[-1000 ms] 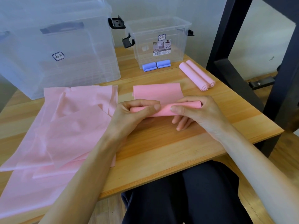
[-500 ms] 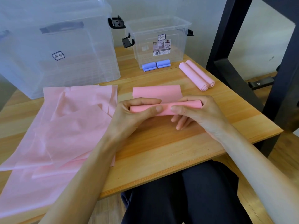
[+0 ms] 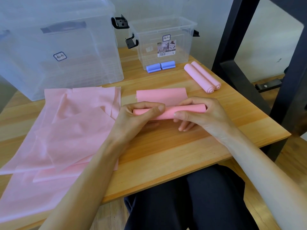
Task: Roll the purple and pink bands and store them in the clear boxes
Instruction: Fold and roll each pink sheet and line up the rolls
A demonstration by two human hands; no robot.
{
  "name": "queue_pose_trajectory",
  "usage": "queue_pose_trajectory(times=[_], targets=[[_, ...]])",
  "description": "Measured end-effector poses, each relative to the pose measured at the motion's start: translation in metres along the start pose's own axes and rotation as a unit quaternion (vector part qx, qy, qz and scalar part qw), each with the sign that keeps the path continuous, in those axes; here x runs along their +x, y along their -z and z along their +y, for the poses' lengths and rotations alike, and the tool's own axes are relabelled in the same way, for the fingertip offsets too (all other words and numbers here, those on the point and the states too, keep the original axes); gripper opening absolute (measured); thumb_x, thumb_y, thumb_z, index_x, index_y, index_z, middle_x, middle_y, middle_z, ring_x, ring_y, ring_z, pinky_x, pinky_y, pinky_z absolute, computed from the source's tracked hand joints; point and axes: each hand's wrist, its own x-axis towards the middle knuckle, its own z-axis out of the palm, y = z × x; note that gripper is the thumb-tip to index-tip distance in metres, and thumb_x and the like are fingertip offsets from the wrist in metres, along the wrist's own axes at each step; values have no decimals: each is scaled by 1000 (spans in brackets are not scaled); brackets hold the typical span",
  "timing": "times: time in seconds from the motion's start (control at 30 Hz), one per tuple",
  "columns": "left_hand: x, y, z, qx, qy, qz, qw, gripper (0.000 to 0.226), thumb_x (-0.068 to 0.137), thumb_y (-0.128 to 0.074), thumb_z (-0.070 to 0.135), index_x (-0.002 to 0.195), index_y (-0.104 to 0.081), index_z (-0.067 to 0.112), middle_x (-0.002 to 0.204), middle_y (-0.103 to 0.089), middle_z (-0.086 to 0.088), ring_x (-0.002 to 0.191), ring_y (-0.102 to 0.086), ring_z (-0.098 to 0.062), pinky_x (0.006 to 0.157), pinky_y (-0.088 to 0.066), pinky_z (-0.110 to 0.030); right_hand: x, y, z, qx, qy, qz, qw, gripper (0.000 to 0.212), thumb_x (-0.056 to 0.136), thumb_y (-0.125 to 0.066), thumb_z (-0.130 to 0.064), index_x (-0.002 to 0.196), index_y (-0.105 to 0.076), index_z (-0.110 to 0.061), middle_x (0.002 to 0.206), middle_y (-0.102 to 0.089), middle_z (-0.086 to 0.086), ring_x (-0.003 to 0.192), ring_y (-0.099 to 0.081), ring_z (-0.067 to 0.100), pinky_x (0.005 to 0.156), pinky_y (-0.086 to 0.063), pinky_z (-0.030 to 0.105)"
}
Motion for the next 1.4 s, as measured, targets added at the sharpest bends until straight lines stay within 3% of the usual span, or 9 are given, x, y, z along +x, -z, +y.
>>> queue_pose_trajectory(times=[0.13, 0.33, 0.47, 0.63, 0.9, 1.03, 1.17, 1.27, 1.4], targets=[[-2, 2, 0, 45, -56, -18, 997, 25, 67, -80, 26, 92, -78, 21, 87, -77, 5, 82, -69, -4, 74, -53, -16, -1, 0, -1, 7, -17, 6, 1000, 30, 79, -73, -32, 95, -74, -6, 72, -73, 15, 56, -69, 29, 54, -57, 32], [-1, 0, 0, 14, -1, -1, 1000, 10, 81, -75, 15, 90, -77, 12, 84, -78, -4, 75, -75, -15, 66, -60, -23, 1, -1, -1, 2, -5, 0, 1000, 34, 72, -78, -26, 101, -72, -8, 85, -76, 11, 65, -72, 27, 54, -59, 29], [0, 1, -1, 6, 1, 6, 1000, 18, 76, -77, 23, 91, -78, 12, 89, -77, -6, 83, -74, -17, 74, -61, -27, 0, 0, -1, -4, 6, -2, 1000, 31, 74, -78, -20, 100, -72, -4, 82, -75, 14, 63, -72, 28, 54, -58, 30], [-1, 2, -1, 58, -53, -1, 997, 23, 69, -79, 31, 90, -79, 21, 90, -77, 1, 83, -69, -7, 78, -54, -19, 0, 0, 0, 0, -16, 5, 1000, 31, 80, -72, -34, 94, -73, -6, 72, -73, 15, 55, -69, 29, 55, -56, 37], [0, 0, -1, -8, 30, 8, 999, 16, 78, -75, 23, 88, -77, 12, 88, -77, -8, 81, -75, -19, 67, -61, -24, 0, -1, 0, -8, 11, -6, 1000, 34, 72, -79, -20, 103, -72, -10, 89, -76, 8, 67, -73, 27, 54, -59, 30], [0, 1, 0, 29, -10, 7, 1000, 25, 69, -79, 31, 90, -79, 19, 92, -77, 2, 87, -71, -10, 78, -58, -22, 0, 0, 1, -6, 7, -1, 1000, 26, 78, -76, -22, 100, -73, -7, 83, -75, 11, 63, -72, 28, 54, -58, 30], [-1, 1, -1, 52, -41, 2, 998, 21, 70, -79, 29, 89, -79, 22, 85, -76, 7, 79, -67, -1, 69, -52, -15, 0, 0, 0, -1, -9, 3, 1000, 27, 81, -72, -32, 94, -74, -8, 74, -73, 14, 57, -70, 30, 53, -58, 34], [0, -1, -1, 15, -14, 10, 1000, 14, 74, -78, 22, 88, -79, 16, 89, -77, 2, 82, -71, -8, 69, -59, -21, 0, 0, -1, 4, -7, -2, 1000, 29, 77, -75, -30, 97, -73, -10, 76, -74, 14, 59, -70, 30, 54, -59, 33], [0, 1, 0, -32, 28, 1, 999, 31, 69, -76, 31, 93, -77, 13, 89, -77, -8, 82, -75, -18, 69, -61, -25, -1, -1, -2, 1, -2, -14, 1000, 38, 71, -79, -22, 106, -70, -12, 80, -76, 13, 62, -71, 29, 56, -60, 33]])
